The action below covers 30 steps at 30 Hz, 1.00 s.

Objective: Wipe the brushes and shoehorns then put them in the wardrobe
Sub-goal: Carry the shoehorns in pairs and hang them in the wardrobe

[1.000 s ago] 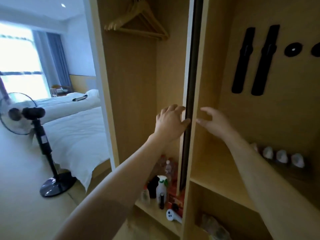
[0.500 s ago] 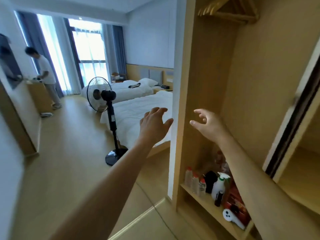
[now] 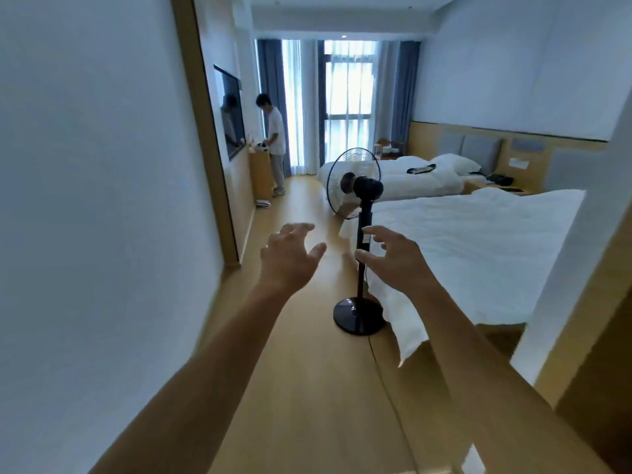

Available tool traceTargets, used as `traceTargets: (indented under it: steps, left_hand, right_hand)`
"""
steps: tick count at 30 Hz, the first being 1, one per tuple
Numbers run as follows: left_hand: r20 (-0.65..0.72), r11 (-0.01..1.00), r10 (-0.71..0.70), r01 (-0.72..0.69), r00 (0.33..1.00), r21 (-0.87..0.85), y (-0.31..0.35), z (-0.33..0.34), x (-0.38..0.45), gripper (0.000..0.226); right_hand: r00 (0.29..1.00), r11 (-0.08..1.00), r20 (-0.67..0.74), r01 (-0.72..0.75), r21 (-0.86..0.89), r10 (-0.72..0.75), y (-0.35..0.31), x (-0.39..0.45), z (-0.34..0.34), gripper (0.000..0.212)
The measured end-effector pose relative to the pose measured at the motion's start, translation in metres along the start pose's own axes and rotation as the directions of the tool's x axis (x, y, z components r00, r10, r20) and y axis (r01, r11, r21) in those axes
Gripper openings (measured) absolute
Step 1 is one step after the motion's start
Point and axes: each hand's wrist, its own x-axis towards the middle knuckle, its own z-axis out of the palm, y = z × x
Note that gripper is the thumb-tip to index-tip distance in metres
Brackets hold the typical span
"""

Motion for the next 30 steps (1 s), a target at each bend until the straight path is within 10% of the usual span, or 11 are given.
traceTargets:
  steps: [15,30]
  left_hand:
    - [-0.125,0.970,-0.217,0.228,0.968,0.083,-0.129,0.043,0.206,0.050]
    - [-0.024,0.994,-0.101,0.102,0.995,0.050,-0.308,0.084,0.466,0.048]
  right_hand:
    - [0.961,0.976,0.170,0.214,0.038,-0.217,-0.007,0.263,0.140,0.052]
    - [0.991,0.996,0.114,0.071,-0.046,-0.065,-0.036,0.500,0.296,0.054]
